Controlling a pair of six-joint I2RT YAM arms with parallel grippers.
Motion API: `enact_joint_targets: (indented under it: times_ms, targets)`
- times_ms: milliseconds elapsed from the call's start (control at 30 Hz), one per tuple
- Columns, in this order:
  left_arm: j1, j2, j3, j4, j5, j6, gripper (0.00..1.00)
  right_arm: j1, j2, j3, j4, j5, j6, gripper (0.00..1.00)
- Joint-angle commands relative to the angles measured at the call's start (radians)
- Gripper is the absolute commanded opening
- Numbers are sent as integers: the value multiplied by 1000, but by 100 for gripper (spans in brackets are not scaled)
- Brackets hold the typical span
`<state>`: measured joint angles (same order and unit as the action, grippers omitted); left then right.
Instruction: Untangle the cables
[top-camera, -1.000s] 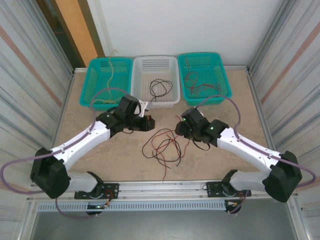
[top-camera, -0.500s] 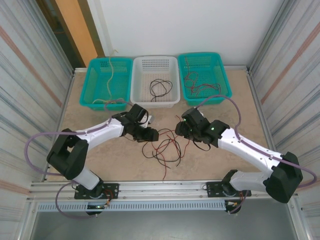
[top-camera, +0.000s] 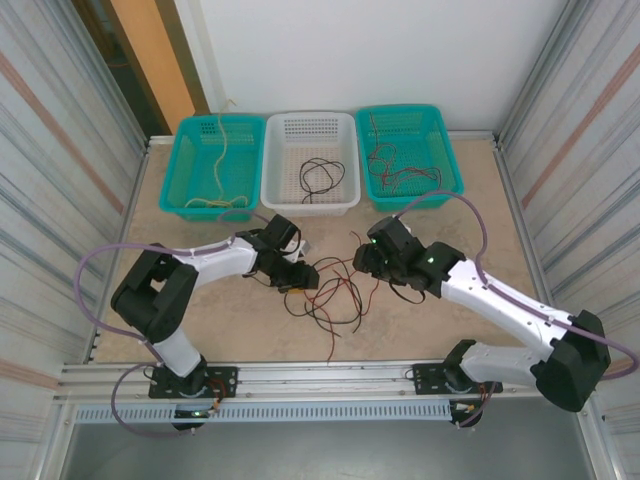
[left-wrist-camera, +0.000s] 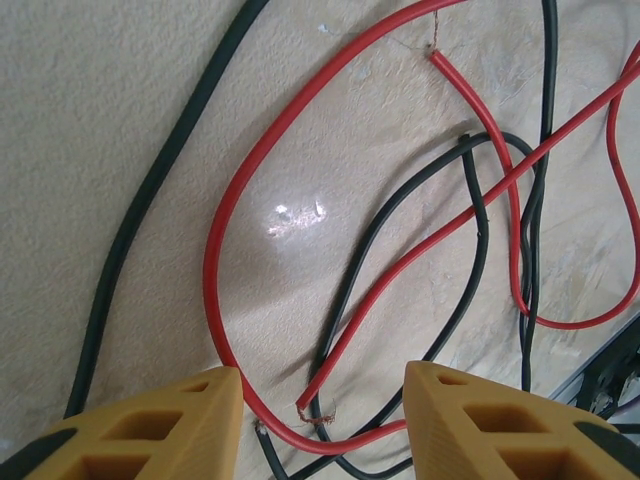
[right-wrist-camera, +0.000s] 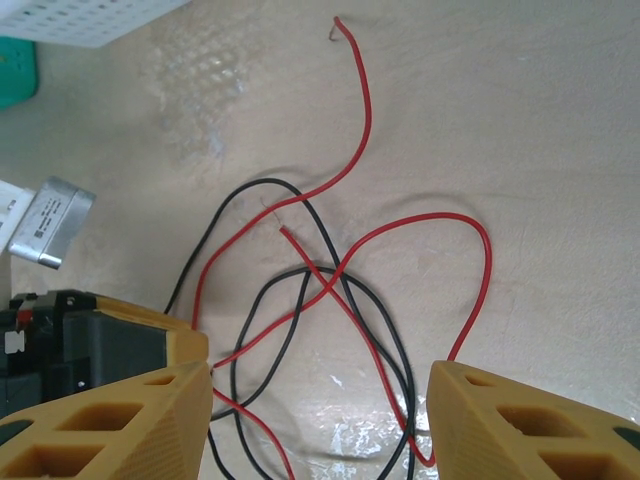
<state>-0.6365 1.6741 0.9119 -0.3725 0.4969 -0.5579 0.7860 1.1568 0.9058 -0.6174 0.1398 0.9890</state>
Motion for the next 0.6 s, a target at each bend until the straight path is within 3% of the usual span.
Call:
enact_joint_targets:
  times_ms: [0, 233, 400, 567]
  targets:
    - [3, -28, -5, -48, -25, 4, 47, 4, -23, -13, -33, 29, 28, 58]
    - [3, -42, -2, -73, -50, 18, 50, 2, -21, -26, -19, 23, 34, 58]
    - [0, 9, 19, -12, -3, -6, 43, 8, -9, -5, -25, 19, 33, 57]
    - [-7, 12, 47, -8, -37, 17, 21, 9, -24, 10, -53, 36, 30, 58]
